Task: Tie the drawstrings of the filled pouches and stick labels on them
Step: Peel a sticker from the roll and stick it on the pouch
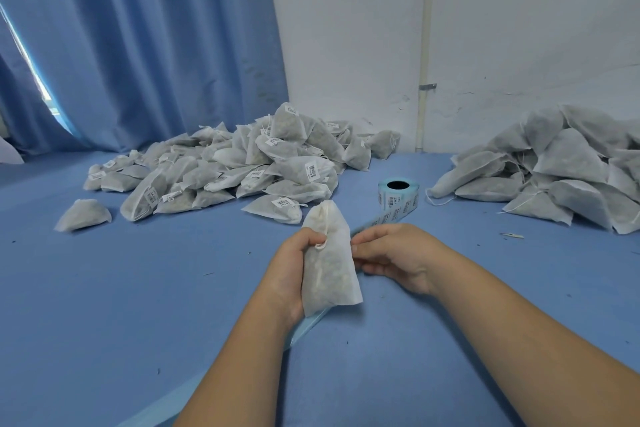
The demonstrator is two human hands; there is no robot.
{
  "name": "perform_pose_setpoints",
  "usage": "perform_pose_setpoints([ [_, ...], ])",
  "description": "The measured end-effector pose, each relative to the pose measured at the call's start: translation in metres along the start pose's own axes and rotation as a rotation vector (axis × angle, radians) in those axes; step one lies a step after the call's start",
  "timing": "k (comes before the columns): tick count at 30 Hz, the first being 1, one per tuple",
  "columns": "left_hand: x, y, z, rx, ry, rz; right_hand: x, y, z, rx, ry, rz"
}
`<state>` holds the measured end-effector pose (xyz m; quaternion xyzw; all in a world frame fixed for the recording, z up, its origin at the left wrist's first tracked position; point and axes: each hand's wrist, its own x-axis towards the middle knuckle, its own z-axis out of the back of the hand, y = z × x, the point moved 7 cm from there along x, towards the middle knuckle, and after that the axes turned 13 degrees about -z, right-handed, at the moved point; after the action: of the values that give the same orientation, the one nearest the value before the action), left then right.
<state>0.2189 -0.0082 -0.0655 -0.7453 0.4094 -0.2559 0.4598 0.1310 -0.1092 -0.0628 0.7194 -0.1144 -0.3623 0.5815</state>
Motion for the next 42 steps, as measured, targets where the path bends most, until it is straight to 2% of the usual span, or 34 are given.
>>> perform_pose_setpoints([
  [5,-0.002,0.001,-0.002,0.035,0.017,0.006,0.000,0.000,0.005,-0.072,-0.066,0.003],
  [11,-0.004,-0.002,0.011,0.048,-0.108,0.022,-0.016,0.010,0.017,-0.275,-0.172,-0.037],
  [16,-0.006,-0.014,0.015,-0.012,-0.175,-0.074,-0.052,0.017,0.053,-0.324,-0.292,0.016],
  [19,-0.014,-0.022,0.007,-0.058,-0.160,-0.138,-0.085,0.012,0.075,-0.342,-0.319,0.057],
  [21,-0.021,-0.026,-0.006,-0.024,-0.120,-0.188,-0.111,0.009,0.085,-0.275,-0.291,0.099],
  [26,-0.045,-0.012,-0.082,0.205,0.098,-0.245,-0.179,0.008,0.095,0.173,0.023,0.239],
  [29,-0.066,0.014,-0.136,0.367,0.237,-0.223,-0.208,0.007,0.098,0.318,0.138,0.316],
  [34,-0.091,0.047,-0.192,0.438,0.393,-0.186,-0.229,-0.001,0.131,0.472,0.053,0.438],
  [38,-0.095,0.066,-0.202,0.432,0.401,-0.145,-0.230,-0.011,0.150,0.545,0.017,0.423],
  [42,-0.094,0.075,-0.196,0.395,0.340,-0.173,-0.222,-0.016,0.148,0.540,-0.029,0.418],
])
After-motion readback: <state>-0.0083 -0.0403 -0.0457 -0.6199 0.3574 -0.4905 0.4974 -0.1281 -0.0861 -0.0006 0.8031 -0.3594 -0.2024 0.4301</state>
